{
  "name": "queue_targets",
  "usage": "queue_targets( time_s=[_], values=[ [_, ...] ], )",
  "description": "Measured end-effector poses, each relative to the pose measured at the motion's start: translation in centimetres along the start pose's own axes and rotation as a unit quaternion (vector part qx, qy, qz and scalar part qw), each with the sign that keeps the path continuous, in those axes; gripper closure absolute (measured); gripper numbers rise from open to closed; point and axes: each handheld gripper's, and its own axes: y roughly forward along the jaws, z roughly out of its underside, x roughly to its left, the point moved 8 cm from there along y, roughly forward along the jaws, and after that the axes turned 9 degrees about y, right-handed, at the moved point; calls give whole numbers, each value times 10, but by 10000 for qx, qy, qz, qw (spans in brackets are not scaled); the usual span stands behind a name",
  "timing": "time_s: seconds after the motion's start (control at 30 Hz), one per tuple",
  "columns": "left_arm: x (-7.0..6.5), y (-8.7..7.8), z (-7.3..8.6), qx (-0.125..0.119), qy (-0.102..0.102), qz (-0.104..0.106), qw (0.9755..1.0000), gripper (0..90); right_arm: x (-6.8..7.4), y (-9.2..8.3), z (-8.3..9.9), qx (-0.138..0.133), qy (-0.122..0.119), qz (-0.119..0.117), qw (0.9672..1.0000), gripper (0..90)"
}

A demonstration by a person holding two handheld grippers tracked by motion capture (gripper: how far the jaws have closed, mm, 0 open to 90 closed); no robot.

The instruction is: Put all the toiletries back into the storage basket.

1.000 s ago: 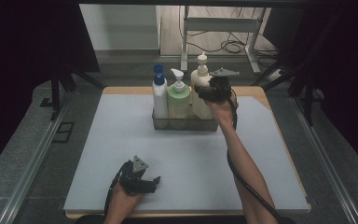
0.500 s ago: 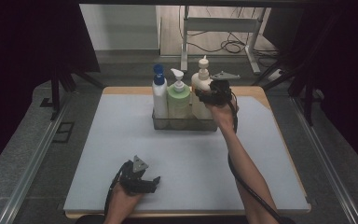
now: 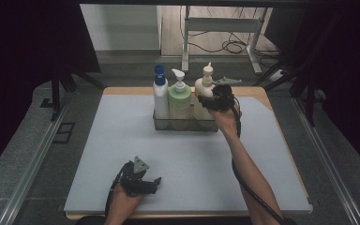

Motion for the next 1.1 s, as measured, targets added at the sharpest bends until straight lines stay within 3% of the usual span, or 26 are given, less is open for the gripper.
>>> queue_targets(
  time_s=[0.73, 1.1],
  values=[
    [0, 0, 0, -4, 4, 0, 10000, 116, -1, 7, 20, 179, 0, 36, 9998, 392],
    [0, 0, 0, -5, 5, -3, 10000, 116, -3, 7, 20, 276, 95, -29, 9996, 376]
  ],
)
